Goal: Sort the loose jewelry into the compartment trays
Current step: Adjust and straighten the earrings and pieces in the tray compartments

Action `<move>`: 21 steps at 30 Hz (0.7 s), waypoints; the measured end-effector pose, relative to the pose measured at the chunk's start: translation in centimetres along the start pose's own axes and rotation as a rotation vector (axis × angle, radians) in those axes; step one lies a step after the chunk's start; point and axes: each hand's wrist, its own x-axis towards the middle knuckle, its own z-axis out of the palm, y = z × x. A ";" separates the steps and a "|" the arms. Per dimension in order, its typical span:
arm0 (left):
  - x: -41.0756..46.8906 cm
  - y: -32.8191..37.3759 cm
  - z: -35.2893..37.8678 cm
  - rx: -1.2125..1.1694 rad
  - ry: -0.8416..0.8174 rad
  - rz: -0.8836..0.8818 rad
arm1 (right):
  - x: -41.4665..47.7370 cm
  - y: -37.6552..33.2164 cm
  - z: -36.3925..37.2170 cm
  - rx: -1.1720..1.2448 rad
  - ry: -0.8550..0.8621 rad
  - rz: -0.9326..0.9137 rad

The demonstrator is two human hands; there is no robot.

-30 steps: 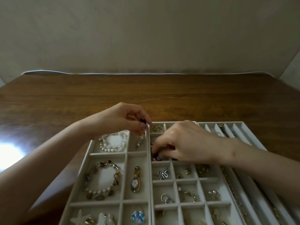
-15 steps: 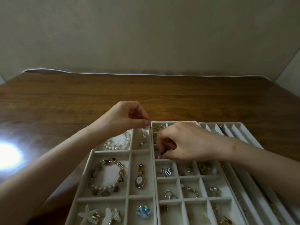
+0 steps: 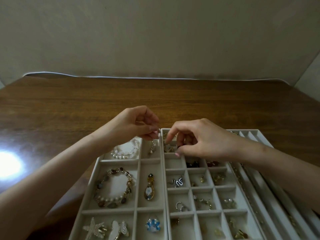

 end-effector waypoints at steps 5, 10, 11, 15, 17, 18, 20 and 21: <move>-0.1 0.0 -0.1 0.076 -0.064 0.007 | -0.3 0.3 -0.1 0.136 0.015 0.042; -0.1 0.2 0.2 0.073 -0.073 -0.009 | -0.4 0.4 -0.3 0.241 0.016 0.106; -0.2 0.3 0.3 0.062 -0.068 -0.007 | -0.5 0.3 -0.4 0.261 0.027 0.109; -0.4 0.6 0.6 0.082 -0.042 0.020 | -0.5 0.2 -0.4 0.207 0.085 0.065; -0.5 0.8 0.7 0.150 -0.034 0.064 | -0.5 0.1 -0.3 0.168 0.086 0.039; -0.6 0.9 0.8 0.186 -0.031 0.087 | -0.5 0.1 -0.2 0.165 0.085 0.028; -0.7 1.1 1.0 0.225 -0.026 0.120 | -0.4 0.1 0.3 0.161 0.085 0.015; -0.7 1.1 1.0 0.229 -0.023 0.129 | -0.4 0.0 0.5 0.148 0.086 0.006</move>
